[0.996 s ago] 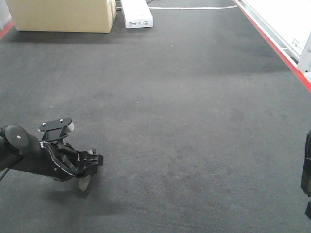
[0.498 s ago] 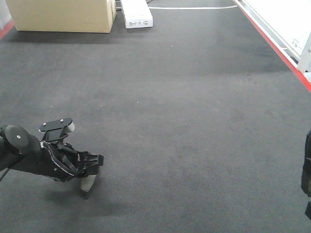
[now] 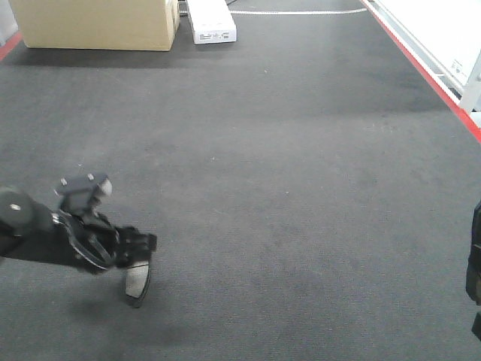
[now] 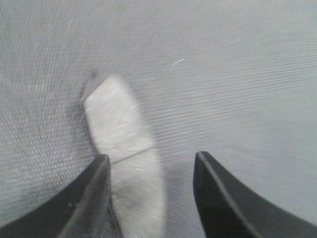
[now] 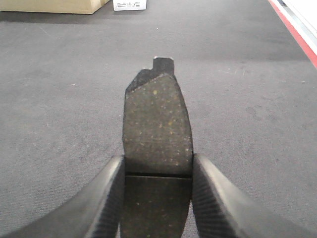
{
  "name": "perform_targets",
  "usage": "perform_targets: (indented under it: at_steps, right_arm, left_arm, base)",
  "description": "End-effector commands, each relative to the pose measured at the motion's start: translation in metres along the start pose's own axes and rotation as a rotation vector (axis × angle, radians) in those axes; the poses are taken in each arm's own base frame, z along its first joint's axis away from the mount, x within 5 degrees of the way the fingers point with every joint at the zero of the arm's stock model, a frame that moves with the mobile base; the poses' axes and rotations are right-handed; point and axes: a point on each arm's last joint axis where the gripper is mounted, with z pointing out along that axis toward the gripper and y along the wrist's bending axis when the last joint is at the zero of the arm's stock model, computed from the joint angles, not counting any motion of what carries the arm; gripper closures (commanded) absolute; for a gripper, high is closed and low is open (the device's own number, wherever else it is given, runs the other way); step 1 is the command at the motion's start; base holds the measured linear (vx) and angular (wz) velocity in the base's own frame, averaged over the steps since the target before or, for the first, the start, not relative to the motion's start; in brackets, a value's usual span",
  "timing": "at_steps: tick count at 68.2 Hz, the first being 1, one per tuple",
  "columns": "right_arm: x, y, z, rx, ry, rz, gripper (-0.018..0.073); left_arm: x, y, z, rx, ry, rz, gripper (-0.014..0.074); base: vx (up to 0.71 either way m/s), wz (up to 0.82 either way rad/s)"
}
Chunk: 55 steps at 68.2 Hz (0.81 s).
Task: Move and align brake pads A on conveyor
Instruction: 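Open the left gripper to release the pad and lift away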
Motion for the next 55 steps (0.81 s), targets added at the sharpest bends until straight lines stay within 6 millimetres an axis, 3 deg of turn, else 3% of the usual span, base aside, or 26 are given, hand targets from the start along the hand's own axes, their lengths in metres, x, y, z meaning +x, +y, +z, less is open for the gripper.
perform_targets:
  at_steps: [1,15,43,55]
  right_arm:
    - [-0.018,0.000,-0.003,0.000,-0.117,-0.003,0.0565]
    - [-0.018,0.000,-0.003,0.000,-0.117,-0.003,0.0565]
    - [-0.018,0.000,-0.003,0.000,-0.117,-0.003,0.0565]
    - [-0.018,0.000,-0.003,0.000,-0.117,-0.003,0.0565]
  left_arm:
    - [-0.014,-0.014,-0.038,0.014,-0.168,0.057,0.0336]
    - [0.005,-0.021,-0.096,0.004,-0.321,0.197,0.0603]
    - [0.073,-0.019,-0.182,-0.061,-0.563,0.425,0.0604]
    - [0.102,-0.015,-0.204,-0.047,-0.723,0.447,0.0603]
  base:
    - [0.00,0.00]
    - [0.00,0.00]
    - [0.00,0.00]
    - [0.00,0.00]
